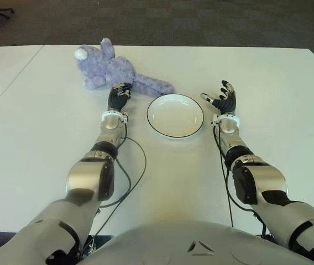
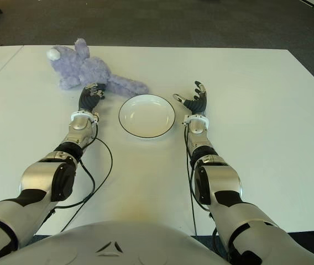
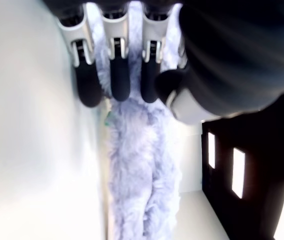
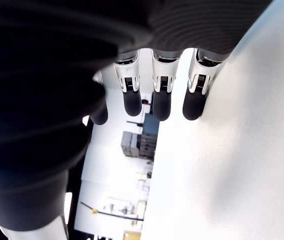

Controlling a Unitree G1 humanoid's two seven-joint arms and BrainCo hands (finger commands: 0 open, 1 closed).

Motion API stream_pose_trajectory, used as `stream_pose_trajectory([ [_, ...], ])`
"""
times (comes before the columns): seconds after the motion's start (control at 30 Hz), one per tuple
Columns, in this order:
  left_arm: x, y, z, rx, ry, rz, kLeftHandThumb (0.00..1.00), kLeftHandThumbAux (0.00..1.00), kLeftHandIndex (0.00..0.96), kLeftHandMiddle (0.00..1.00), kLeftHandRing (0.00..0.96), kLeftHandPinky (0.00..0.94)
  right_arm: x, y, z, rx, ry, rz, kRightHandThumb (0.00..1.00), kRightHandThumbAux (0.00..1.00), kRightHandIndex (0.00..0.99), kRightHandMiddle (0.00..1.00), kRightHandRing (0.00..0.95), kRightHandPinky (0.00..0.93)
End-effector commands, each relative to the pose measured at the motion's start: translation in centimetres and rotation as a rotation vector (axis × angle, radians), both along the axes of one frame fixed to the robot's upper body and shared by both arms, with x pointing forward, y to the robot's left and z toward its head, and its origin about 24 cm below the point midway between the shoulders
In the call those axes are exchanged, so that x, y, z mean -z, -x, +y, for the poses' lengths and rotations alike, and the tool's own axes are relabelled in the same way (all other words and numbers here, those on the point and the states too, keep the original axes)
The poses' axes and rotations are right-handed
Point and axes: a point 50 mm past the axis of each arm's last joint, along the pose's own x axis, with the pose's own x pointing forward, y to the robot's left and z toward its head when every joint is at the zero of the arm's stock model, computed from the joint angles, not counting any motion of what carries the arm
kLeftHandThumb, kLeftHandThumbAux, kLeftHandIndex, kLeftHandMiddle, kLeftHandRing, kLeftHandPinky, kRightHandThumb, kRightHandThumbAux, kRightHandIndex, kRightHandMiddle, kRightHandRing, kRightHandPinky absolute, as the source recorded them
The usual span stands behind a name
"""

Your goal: Put the doll into the plate.

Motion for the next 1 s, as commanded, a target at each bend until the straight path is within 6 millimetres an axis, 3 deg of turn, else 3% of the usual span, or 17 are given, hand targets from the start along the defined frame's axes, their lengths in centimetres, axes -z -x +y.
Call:
stream_pose_trajectory([
  [0.03, 6.4, 5.2, 0.4, -0.06, 0.124, 0.282, 0.692, 0.727, 0.4, 0.235, 0.266, 0.314, 8.7, 6.9, 0.1, 0.029, -0.027, 0.421, 0.0, 0.854, 0.137, 0.103, 0.101, 0.137],
  [0.47, 6.4, 5.5, 1.1, -0.238, 0.235, 0.23, 0.693, 0.728, 0.399, 0.241, 0.275, 0.31, 8.7, 7.0, 0.2, 0.024, -0.024, 0.422, 0.0, 0.836, 0.125, 0.102, 0.098, 0.129],
  [0.6, 6.0, 5.4, 2.4, -0.354, 0.262, 0.194, 0.697, 0.728, 0.399, 0.226, 0.263, 0.307, 8.7, 7.0, 0.3, 0.024, -0.026, 0.421, 0.0, 0.837, 0.122, 0.099, 0.094, 0.124],
  [0.73, 4.6, 4.7, 4.2, -0.467, 0.237, 0.117, 0.699, 0.727, 0.399, 0.219, 0.253, 0.284, 8.7, 6.9, 0.3, 0.023, -0.031, 0.417, 0.0, 0.841, 0.123, 0.098, 0.09, 0.123],
  [1.0, 2.3, 3.4, 5.7, -0.56, 0.207, 0.007, 0.702, 0.725, 0.4, 0.213, 0.247, 0.281, 8.7, 6.9, 0.4, 0.022, -0.037, 0.413, 0.0, 0.853, 0.117, 0.094, 0.089, 0.127],
])
